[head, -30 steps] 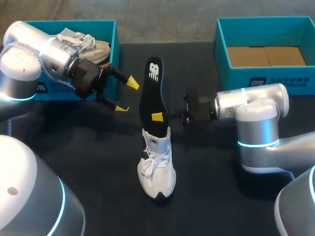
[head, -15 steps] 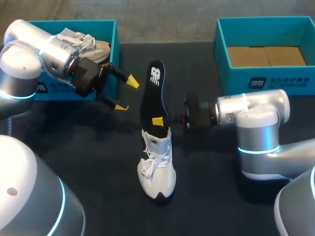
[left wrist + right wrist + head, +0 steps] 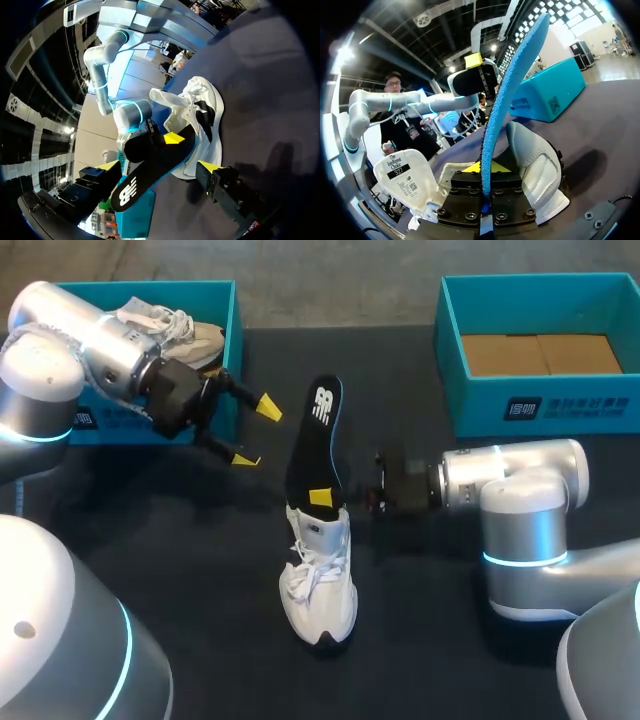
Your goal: Take the shoe out of the shoebox, open the shoe tongue, remove and reinsert the insole, then place the shoe into the shoebox
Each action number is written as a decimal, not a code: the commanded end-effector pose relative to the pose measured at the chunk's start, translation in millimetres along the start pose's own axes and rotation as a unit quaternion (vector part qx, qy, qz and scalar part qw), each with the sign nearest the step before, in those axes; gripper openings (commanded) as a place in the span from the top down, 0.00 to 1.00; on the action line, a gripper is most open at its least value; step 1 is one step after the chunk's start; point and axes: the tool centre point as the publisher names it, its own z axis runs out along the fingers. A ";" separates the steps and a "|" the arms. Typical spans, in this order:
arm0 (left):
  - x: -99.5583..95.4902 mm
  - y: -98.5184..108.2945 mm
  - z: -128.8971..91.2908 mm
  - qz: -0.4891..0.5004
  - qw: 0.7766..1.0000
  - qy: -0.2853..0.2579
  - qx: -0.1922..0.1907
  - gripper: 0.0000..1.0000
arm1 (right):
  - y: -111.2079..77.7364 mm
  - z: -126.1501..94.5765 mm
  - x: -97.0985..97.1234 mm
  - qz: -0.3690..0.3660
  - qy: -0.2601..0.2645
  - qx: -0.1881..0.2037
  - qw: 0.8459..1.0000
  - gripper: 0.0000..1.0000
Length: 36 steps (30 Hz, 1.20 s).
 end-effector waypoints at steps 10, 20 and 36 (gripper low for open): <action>0.1 3.9 2.8 0.001 1.000 0.000 0.008 0.00 | -1.3 -0.2 2.5 -0.003 -0.006 0.006 1.000 0.69; 0.3 3.6 2.3 -0.001 1.000 0.000 0.006 0.00 | 13.1 3.1 2.8 -0.017 -0.002 0.015 1.000 0.67; 1.0 0.8 5.1 0.000 1.000 0.005 0.015 0.00 | 37.0 7.3 -5.0 -0.036 0.014 0.030 0.999 0.69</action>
